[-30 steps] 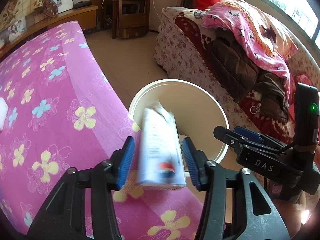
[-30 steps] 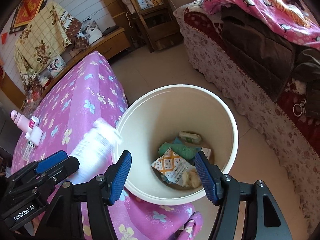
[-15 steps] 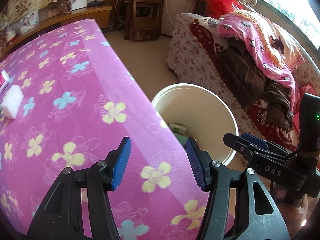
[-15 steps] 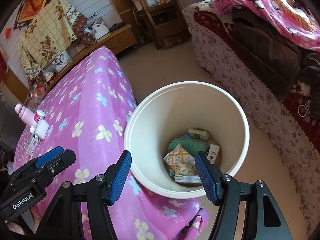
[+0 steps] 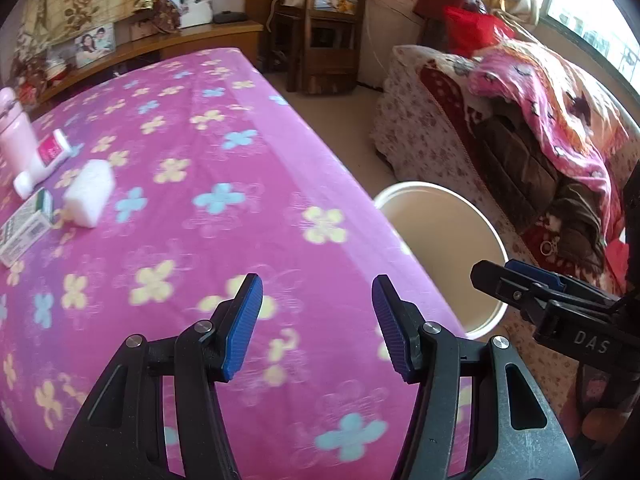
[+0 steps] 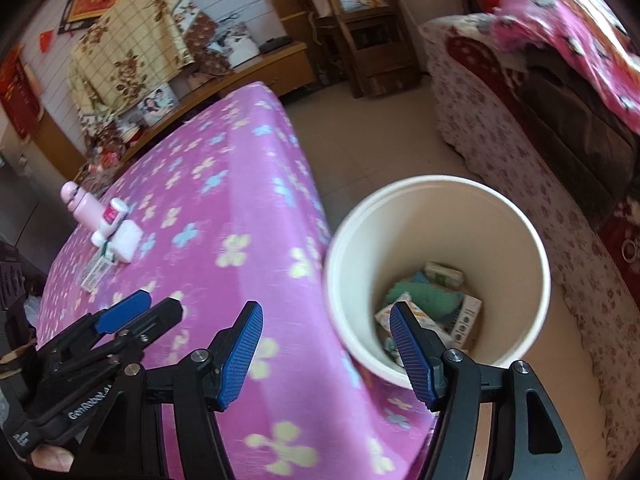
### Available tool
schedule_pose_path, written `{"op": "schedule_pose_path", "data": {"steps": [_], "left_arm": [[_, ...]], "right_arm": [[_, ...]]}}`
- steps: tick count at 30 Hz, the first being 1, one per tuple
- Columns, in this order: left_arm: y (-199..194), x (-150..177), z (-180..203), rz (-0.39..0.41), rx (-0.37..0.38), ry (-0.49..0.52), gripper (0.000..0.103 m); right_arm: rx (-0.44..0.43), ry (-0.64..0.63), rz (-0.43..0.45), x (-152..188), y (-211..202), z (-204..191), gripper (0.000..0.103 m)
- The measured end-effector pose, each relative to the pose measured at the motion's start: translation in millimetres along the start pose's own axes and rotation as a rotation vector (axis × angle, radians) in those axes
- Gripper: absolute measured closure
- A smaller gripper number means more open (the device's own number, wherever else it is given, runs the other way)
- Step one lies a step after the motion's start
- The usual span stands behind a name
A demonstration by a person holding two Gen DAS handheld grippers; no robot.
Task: Collect trash
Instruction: 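Move both open tools back toward the table, then grasp the green-and-white box with left tool while right grasps the white sponge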
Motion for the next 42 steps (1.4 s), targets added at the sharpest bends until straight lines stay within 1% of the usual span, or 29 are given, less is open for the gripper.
{"op": "schedule_pose_path", "data": {"steps": [5, 8, 12, 15, 21, 26, 31, 33, 38, 42], "left_arm": [[-17, 2, -33, 0.019, -0.039, -0.033, 0.047], [-26, 7, -60, 0.023, -0.062, -0.067, 0.047], [-38, 15, -100, 0.028, -0.087, -0.130, 0.047], [-48, 22, -137, 0.032, -0.121, -0.177, 0.047], [-66, 37, -198, 0.045, -0.188, -0.257, 0.047], [-76, 44, -246, 0.052, -0.237, -0.315, 0.047], [-82, 44, -281, 0.063, -0.270, -0.357, 0.047], [-83, 42, -294, 0.069, -0.281, -0.368, 0.047], [-86, 29, -333, 0.087, -0.316, -0.396, 0.047], [-91, 11, -381, 0.124, -0.371, -0.472, 0.047]], "right_arm": [[-0.032, -0.055, -0.005, -2, 5, -43, 0.037], [-0.056, -0.085, -0.024, 1, 14, -70, 0.037], [-0.086, -0.136, -0.054, 7, 30, -110, 0.036], [-0.108, -0.171, -0.083, 14, 42, -138, 0.036], [-0.125, -0.240, -0.128, 28, 64, -182, 0.036], [-0.130, -0.272, -0.149, 36, 74, -202, 0.036], [-0.126, -0.290, -0.160, 39, 86, -218, 0.035], [-0.117, -0.305, -0.152, 37, 89, -224, 0.031], [-0.122, -0.321, -0.152, 32, 95, -236, 0.031], [-0.129, -0.336, -0.147, 28, 100, -245, 0.031]]}}
Point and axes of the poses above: each gripper's, at about its wrist camera, not at the fingertips, and y roughly the way its jaws point, z to its right, x to its underside, the point moved 7 cm from there along y, roughly the way its jaws point, and after that the axes turned 5 degrees about x, right-handed, at the moved point
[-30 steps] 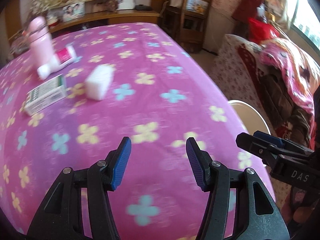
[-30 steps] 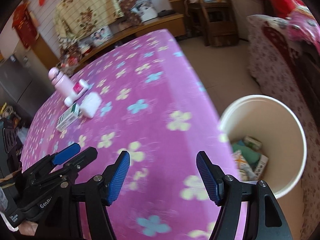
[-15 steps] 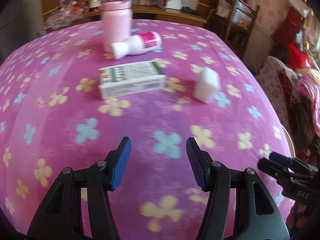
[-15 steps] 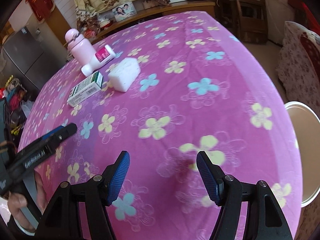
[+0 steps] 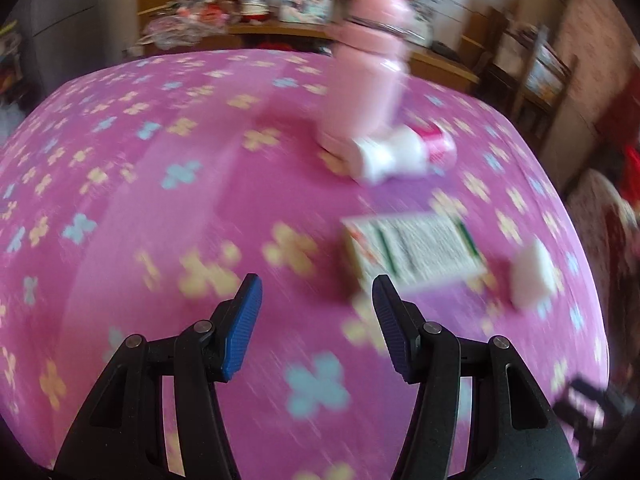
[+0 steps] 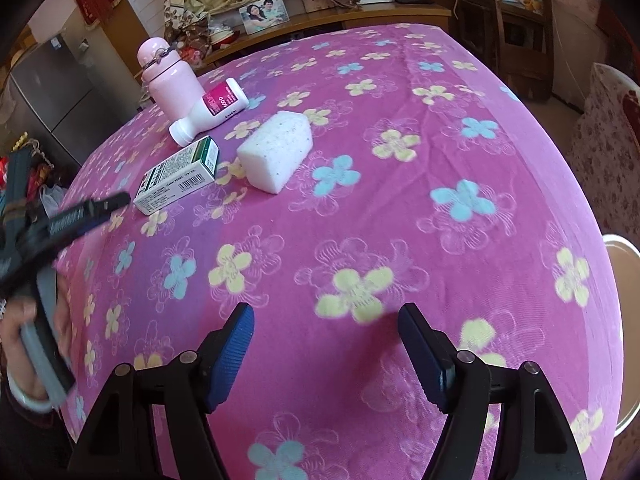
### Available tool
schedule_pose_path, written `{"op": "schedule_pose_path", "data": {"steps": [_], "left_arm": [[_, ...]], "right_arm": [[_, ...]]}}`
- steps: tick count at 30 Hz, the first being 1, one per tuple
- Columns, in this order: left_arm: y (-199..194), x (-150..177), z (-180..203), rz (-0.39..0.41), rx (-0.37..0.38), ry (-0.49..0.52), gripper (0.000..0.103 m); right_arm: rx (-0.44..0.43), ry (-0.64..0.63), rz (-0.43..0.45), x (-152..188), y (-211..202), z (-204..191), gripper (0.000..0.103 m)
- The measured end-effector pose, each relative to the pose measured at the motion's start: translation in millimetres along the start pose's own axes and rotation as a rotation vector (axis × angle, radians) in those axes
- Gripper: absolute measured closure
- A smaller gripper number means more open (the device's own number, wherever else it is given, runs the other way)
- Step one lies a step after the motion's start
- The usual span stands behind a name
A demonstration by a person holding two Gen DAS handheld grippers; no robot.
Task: Collect trash
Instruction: 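Grasp the green-and-white box with left tool while right grasps the white sponge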
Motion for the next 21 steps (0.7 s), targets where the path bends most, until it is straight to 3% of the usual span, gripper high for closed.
{"op": "schedule_pose_path", "data": {"steps": [7, 12, 15, 18, 21], "left_arm": [[46, -42, -28, -0.027, -0.051, -0.089, 0.047], [56, -34, -12, -0.075, 0.045, -0.050, 0.047], [45, -15, 4, -0.091, 0.085, 0.009, 0.047], [29, 11, 23, -0.129, 0.169, 0.048, 0.046], [17, 22, 38, -0.149, 0.240, 0.040, 0.046]], "right_arm": [[-0.035, -0.013, 0.020, -12, 3, -9, 0.031], [-0.033, -0.012, 0.030, -19, 0, -5, 0.031], [-0.033, 0.001, 0.033, -20, -1, 0, 0.031], [-0.031, 0.013, 0.033, -20, -2, 4, 0.031], [-0.026, 0.020, 0.036, -22, -4, 6, 0.031]]}}
Point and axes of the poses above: each gripper's, at about its wrist camera, not at the fingertips, and y roughly the way its jaws point, z to its right, x to its underside, the point moved 7 cm from there along y, roughly the way its jaws point, and after that the axes turned 5 degrees about x, right-handed, at the moved point
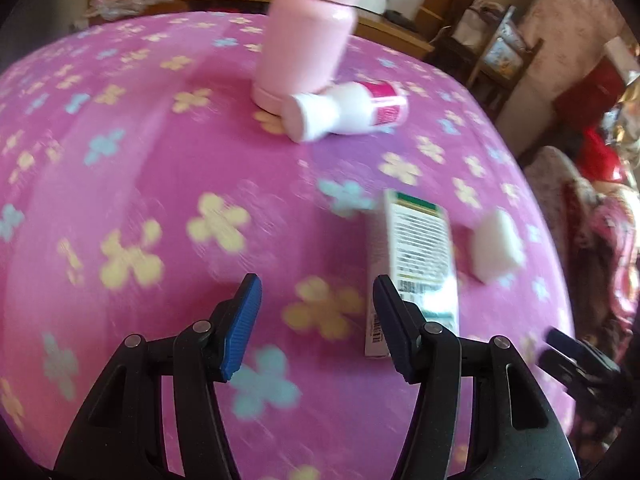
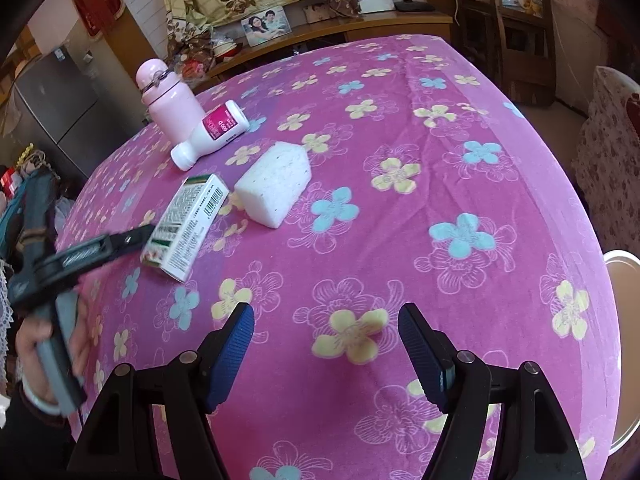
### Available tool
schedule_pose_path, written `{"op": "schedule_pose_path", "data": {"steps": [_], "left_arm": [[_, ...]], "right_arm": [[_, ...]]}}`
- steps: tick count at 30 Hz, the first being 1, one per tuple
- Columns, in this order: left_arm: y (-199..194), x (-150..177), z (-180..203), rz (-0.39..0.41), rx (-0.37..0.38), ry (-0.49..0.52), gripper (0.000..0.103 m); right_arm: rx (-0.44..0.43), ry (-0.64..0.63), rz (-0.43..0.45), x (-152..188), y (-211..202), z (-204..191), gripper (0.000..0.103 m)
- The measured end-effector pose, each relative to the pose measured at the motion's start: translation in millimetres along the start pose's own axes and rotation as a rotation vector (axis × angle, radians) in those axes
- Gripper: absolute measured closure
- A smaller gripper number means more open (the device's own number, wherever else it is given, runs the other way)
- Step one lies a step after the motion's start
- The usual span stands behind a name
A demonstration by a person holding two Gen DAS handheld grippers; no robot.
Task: Collect trash
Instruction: 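Grasp the green-and-white box with left tool while right grasps the white sponge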
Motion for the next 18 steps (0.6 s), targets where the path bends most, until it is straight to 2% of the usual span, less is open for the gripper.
{"op": "schedule_pose_path", "data": {"steps": [2, 6, 7, 11, 15, 16, 18], "left_arm": [[-7, 0, 10, 0.018, 0.041, -0.025, 0.044], [-13, -7, 28, 0.047, 0.061, -0.025, 0.035], [-12, -8, 34, 0.050, 0.048, -0.016, 0.031], [6, -8, 48, 0.023, -0.011, 0.004, 0.031], [23, -7, 52, 0.006, -0.106, 0.030, 0.029], [23, -8, 51, 0.018, -0.108, 0.021, 0.029], [21, -9, 51, 0.027, -0.114, 0.025, 0.038]], "right_arm": [[0.003, 0.001, 0.001, -2, 0, 0, 0.031], [0.003, 0.008, 0.004, -3, -2, 3, 0.031], [0.002, 0.010, 0.004, -3, -2, 4, 0.031], [0.008, 0.003, 0.008, -10, -2, 5, 0.031], [0.008, 0.006, 0.023, -31, 0, 2, 0.031], [0.003, 0.011, 0.026, -36, 1, 1, 0.031], [-0.007, 0.028, 0.031, -50, 6, -3, 0.031]]}}
Point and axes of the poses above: each gripper's, at about its wrist camera, not at the fingertips, and y roughly the way its jaws point, z to its right, x to its underside, the point moved 7 cm from there along y, roughly the way its jaws point, and after that the axes turned 5 degrees about x, right-handed, at the moved point
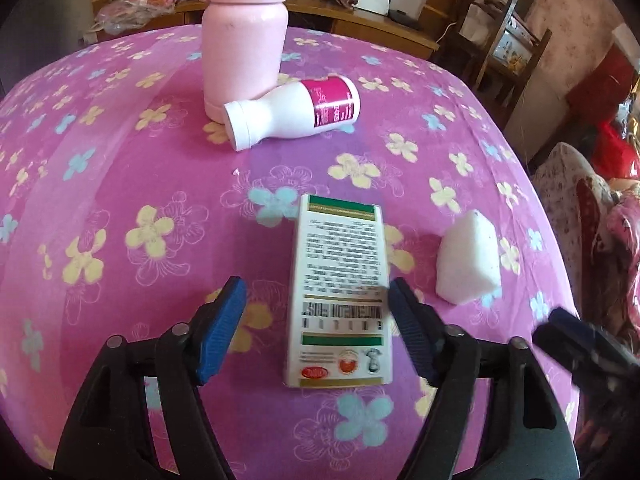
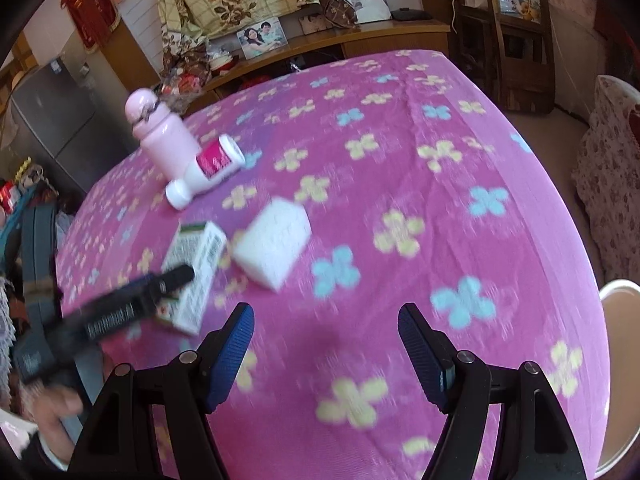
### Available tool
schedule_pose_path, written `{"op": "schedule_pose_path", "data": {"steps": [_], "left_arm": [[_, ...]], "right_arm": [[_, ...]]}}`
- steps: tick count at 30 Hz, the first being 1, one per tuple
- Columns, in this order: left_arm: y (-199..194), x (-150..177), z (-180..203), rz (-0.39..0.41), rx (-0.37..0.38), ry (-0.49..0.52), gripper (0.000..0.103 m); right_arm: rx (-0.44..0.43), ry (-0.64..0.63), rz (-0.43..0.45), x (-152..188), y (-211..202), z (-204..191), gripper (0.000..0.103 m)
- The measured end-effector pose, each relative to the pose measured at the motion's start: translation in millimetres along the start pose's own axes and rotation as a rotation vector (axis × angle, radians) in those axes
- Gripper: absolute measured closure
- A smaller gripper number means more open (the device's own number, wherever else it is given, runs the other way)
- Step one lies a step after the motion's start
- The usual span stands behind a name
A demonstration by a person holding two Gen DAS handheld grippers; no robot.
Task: Collect trash
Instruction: 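Grasp the green-and-white box with left tool while right grasps the white sponge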
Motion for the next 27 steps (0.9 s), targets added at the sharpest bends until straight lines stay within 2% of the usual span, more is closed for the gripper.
{"op": "schedule_pose_path", "data": {"steps": [2, 7, 9, 10, 11, 12, 16, 18, 19, 23, 27], "left_arm": [[-6, -3, -3, 0.014, -0.031, 0.021, 0.056], [-8, 0, -9, 0.009, -0.016, 0.021, 0.055], [-7, -1, -9, 0.007, -0.006, 0.008, 0.051], [-5, -1, -10, 0.002, -0.003, 0.000, 0.045], [-3, -1, -10, -0.003, 0.001, -0.004, 0.041], [-1, -1, -8, -0.005, 0.005, -0.002, 0.041], [11, 5, 4, -0.041, 0.010, 0.039, 0.042], [13, 8, 8, -0.040, 0.016, 0.059, 0.059], [12, 9, 9, -0.033, -0.001, 0.070, 0.077], [6, 16, 6, -0.057, 0.073, 0.017, 0.077], [-12, 25, 9, -0.031, 0.068, 0.026, 0.077]], "right_arm": [[-0.016, 0.016, -0.003, -11, 6, -6, 0.030], [-0.048, 0.060, -0.041, -33, 40, -28, 0.030], [-0.067, 0.073, -0.067, -35, 53, -34, 0.031], [-0.083, 0.078, -0.074, -35, 58, -37, 0.036], [-0.094, 0.080, -0.075, -34, 60, -37, 0.054], [-0.099, 0.077, -0.080, -32, 62, -38, 0.068], [-0.095, 0.029, -0.041, -24, 47, -33, 0.072], [-0.094, 0.011, -0.026, -18, 35, -28, 0.073], [-0.096, 0.000, -0.021, -15, 27, -25, 0.073], [-0.087, -0.031, 0.012, 1, -3, -7, 0.073], [-0.088, -0.026, 0.027, 18, -26, 7, 0.073]]}}
Point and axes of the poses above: each gripper's, at about its wrist camera, not at the fingertips, and y roughly the way its jaws point, z to its right, x to its underside, the point moved 7 cm from there along y, roughly the way its jaws point, and after that the axes turned 5 degrees about x, right-handed, at the moved point
